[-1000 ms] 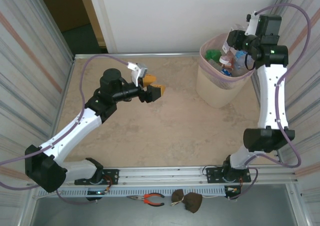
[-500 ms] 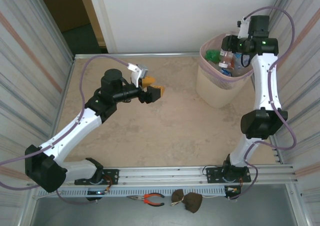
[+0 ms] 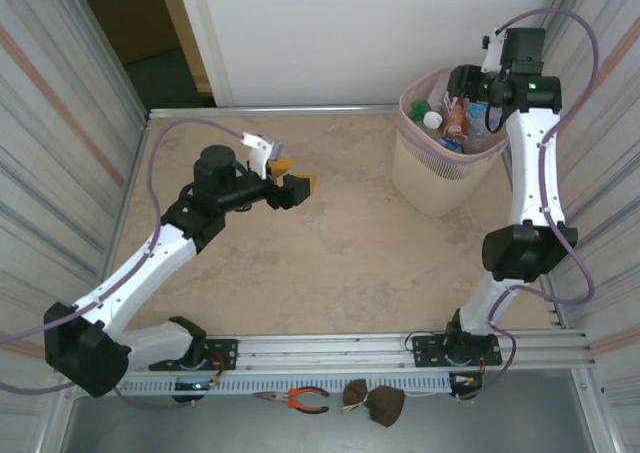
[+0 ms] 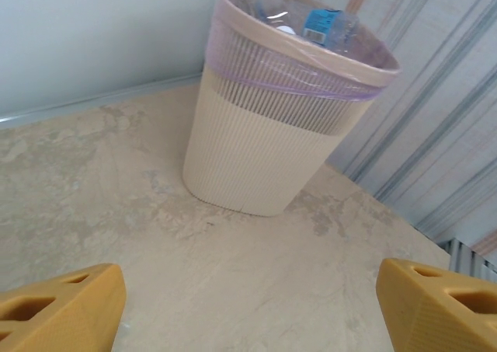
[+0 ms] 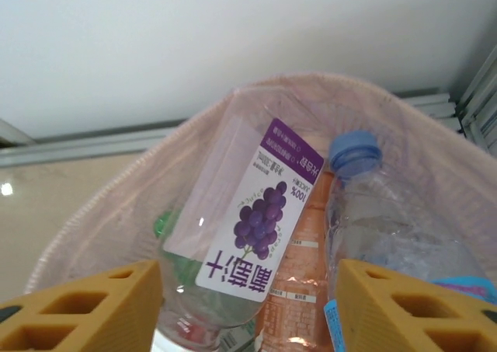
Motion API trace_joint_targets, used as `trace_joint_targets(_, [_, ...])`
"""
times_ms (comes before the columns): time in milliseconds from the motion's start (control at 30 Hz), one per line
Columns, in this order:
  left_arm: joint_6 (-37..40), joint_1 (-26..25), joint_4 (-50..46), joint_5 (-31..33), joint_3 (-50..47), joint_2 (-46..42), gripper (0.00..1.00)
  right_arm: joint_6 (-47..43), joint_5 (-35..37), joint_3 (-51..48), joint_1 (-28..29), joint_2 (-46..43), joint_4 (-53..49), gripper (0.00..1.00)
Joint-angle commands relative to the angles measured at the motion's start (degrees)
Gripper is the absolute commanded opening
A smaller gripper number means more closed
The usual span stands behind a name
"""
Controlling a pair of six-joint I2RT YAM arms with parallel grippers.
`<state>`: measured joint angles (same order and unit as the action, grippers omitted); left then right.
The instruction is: Put the plastic bottles in the bin
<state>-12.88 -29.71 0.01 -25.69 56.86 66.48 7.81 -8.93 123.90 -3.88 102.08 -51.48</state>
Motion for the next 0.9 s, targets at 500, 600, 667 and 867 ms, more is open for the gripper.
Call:
trace_joint_targets(500, [-2.18,8.71,-12.63,25.35,-7.92,-7.64,0.99,5.54,0.8,-34.48,0.22,-33.97,9.23,0.81])
trace_joint_targets(600, [-2.06,11.38,-13.86,29.02,-10.44,-9.18,0.99,5.33,0.38,-43.4,0.3,-40.86,10.37,0.93])
trace_joint_targets(667, [-1.53,12.68,-13.43,32.32,-12.51,-10.01,0.99,5.72,1.82,-49.56,0.32,-44.77,11.82,0.99])
trace_joint_targets(867, [4.04,13.27,-6.42,43.29,-19.55,-10.65,0.99,5.46,4.19,-68.76,0.52,-53.91,21.79,0.99])
